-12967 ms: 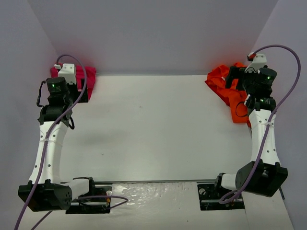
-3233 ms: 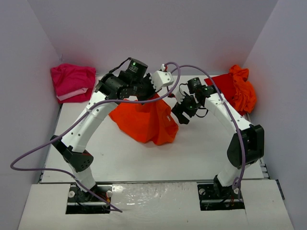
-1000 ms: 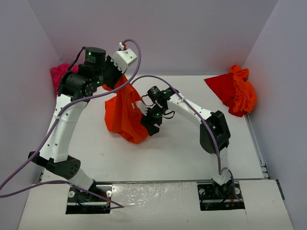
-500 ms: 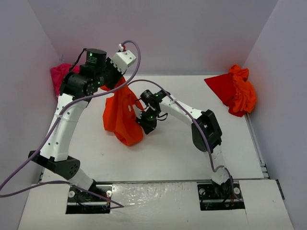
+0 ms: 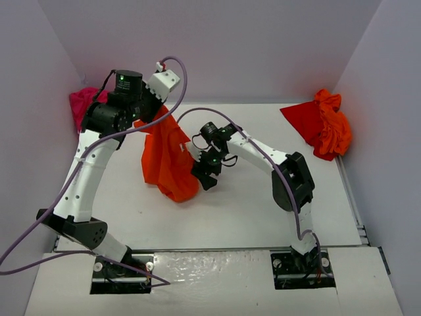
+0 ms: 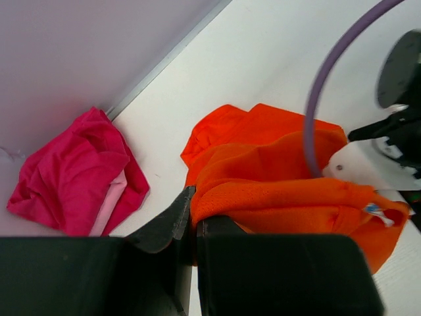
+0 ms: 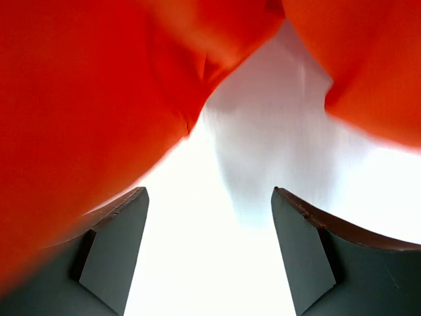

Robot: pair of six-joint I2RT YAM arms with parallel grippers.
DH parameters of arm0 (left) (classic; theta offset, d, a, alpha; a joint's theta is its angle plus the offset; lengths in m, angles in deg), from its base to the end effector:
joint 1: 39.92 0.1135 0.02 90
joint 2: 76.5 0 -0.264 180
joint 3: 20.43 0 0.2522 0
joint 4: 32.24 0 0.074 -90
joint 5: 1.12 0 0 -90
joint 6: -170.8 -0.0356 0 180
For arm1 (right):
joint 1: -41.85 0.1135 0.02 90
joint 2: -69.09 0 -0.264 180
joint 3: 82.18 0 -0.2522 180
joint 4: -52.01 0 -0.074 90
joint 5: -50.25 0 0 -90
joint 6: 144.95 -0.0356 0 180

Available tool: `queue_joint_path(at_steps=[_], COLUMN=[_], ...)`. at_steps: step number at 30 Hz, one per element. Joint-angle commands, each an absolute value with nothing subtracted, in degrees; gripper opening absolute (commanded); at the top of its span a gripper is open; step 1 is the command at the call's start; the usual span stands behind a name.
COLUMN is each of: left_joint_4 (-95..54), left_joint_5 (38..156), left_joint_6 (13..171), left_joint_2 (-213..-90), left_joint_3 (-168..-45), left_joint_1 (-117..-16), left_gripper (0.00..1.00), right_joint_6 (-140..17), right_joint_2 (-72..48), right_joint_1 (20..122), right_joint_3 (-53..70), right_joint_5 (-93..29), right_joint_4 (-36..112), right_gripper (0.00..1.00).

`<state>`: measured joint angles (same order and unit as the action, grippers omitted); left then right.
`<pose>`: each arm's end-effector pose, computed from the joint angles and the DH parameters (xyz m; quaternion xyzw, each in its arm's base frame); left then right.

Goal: Fold and stack the t-shirts
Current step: Move the tshirt to the center of the board

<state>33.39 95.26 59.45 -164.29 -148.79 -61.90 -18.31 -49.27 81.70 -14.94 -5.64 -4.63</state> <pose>0.2772 -0.1161 0.4950 0.3387 0.7718 -0.0499 0.5358 0.3285 0.3002 0.2296 -0.6298 0.6854 0.2910 0.2213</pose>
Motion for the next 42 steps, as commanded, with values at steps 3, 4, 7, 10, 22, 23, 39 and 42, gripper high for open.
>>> queue_joint_path(at_steps=[3, 4, 7, 10, 22, 23, 39, 42], left_joint_4=[26.20, 25.95, 24.88, 22.80, 20.59, 20.85, 27.75, 26.92], left_joint_5=[93.12, 93.10, 93.83, 94.86, 98.46, 98.46, 102.57, 103.49], left_joint_6=[62.86, 63.24, 64.34, 65.09, 66.95, 66.29, 64.12, 64.97], left_joint_2=[-162.89, -162.89, -162.40, -161.58, -156.97, -156.24, -152.04, -152.76], left_joint_3=[-147.08, -146.40, -144.31, -140.26, -136.89, -136.92, -140.11, -139.92], left_joint_1=[-59.11, -58.20, -56.12, -53.48, -47.78, -47.52, -47.13, -47.09], left_gripper=[0.00, 0.00, 0.00, 0.00, 0.00, 0.00, 0.00, 0.00], right_joint_6=[-20.21, -20.69, -21.66, -21.81, -29.09, -29.91, -36.26, -34.90], right_joint_2=[-41.96, -42.65, -44.40, -44.86, -52.55, -53.30, -46.92, -42.49], right_joint_1=[81.82, 82.02, 82.98, 84.04, 90.50, 90.76, 62.24, 62.81], right_joint_3=[-11.97, -12.78, -14.28, -14.90, -17.59, -16.86, -7.55, -5.16], right_joint_5=[-1.64, -1.14, -0.66, -0.39, -18.95, -25.40, -44.26, -38.21], right_joint_4=[2.35, 3.04, 3.92, 4.55, 9.94, 10.53, 20.83, 20.76], right_gripper=[0.73, 0.72, 0.72, 0.72, 0.65, 0.68, 0.73, 0.72])
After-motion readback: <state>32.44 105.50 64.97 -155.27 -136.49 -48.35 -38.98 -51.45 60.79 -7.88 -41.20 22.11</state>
